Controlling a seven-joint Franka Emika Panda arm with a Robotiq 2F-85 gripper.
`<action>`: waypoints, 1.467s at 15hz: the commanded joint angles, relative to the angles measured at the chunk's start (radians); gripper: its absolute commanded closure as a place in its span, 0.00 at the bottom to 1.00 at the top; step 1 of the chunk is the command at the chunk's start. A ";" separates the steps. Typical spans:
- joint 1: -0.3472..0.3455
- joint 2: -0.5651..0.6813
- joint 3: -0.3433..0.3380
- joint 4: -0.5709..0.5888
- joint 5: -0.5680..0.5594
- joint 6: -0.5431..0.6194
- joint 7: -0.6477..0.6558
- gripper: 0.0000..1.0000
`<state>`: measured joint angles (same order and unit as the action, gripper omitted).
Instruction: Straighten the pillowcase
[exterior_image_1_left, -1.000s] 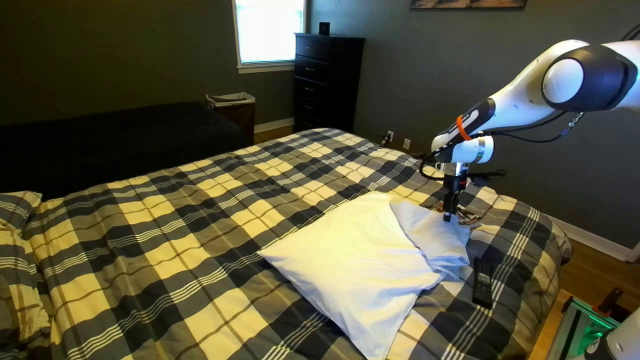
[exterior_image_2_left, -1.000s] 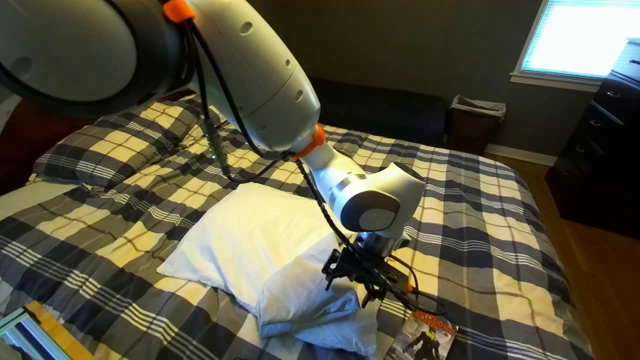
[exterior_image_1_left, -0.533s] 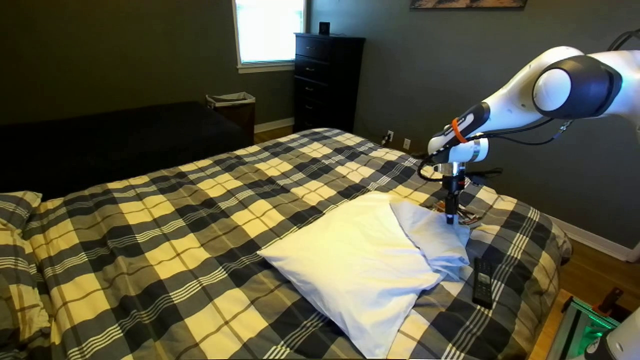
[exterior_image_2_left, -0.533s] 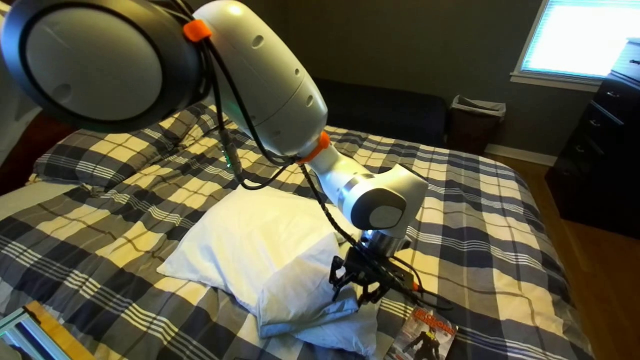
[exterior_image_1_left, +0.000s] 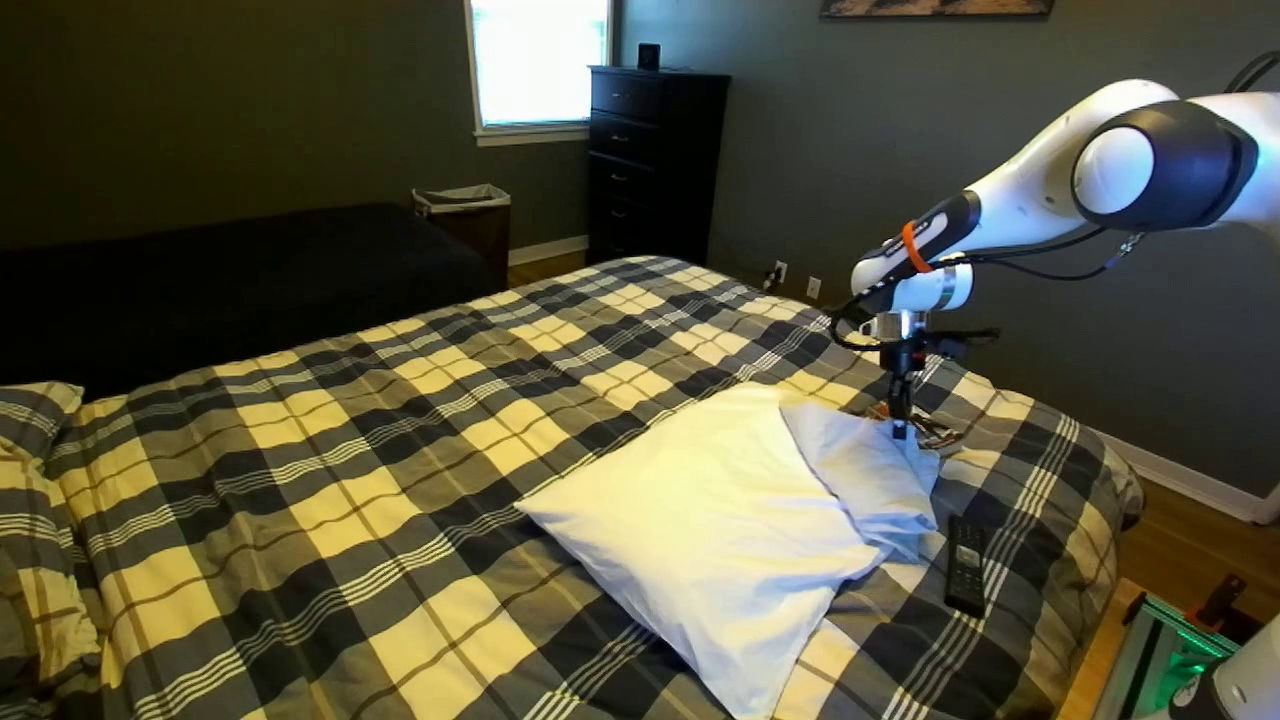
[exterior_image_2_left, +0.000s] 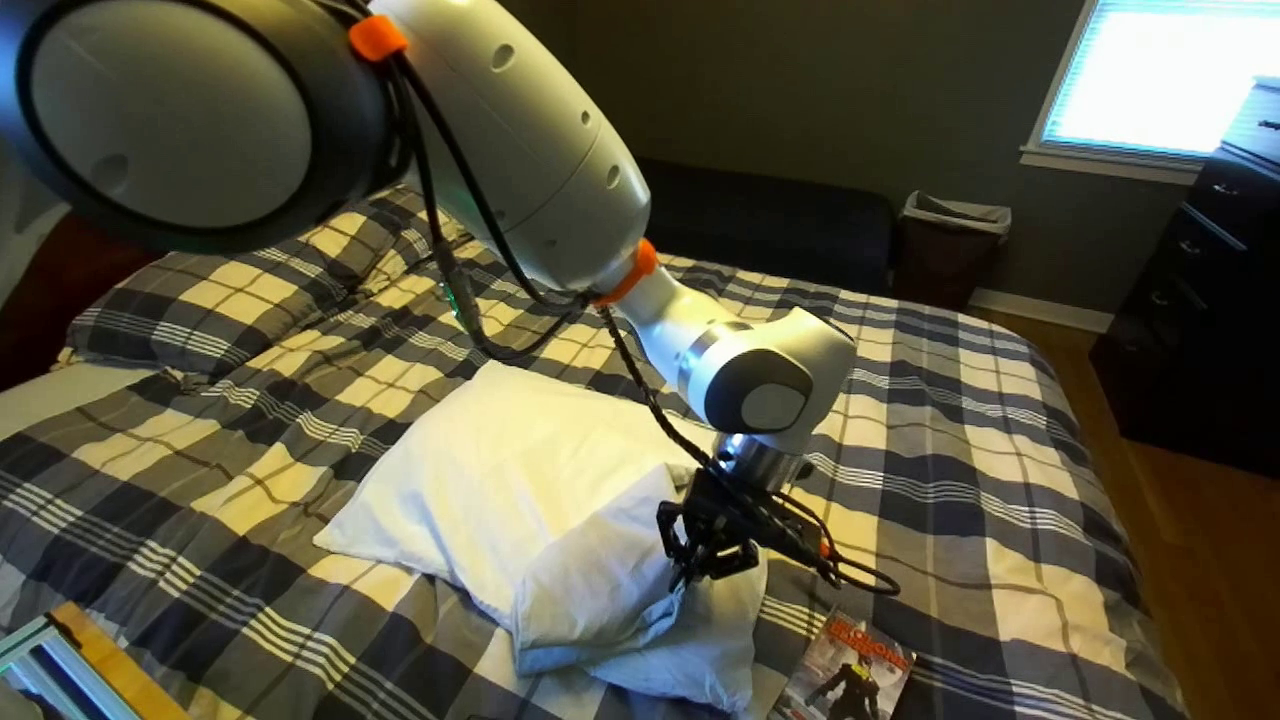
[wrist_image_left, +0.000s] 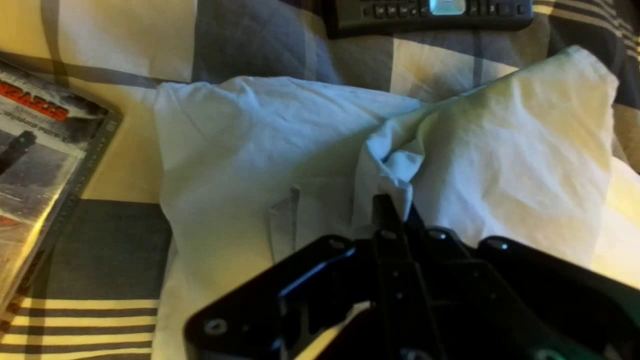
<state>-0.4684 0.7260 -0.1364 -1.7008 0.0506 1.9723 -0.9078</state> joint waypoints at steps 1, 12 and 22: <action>0.006 -0.048 0.029 -0.012 0.017 -0.099 -0.006 0.99; 0.100 -0.144 0.096 0.013 0.126 -0.260 0.052 0.99; 0.179 -0.132 0.150 0.035 0.232 -0.337 0.085 0.99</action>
<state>-0.2979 0.5827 0.0067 -1.6829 0.2401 1.6536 -0.8451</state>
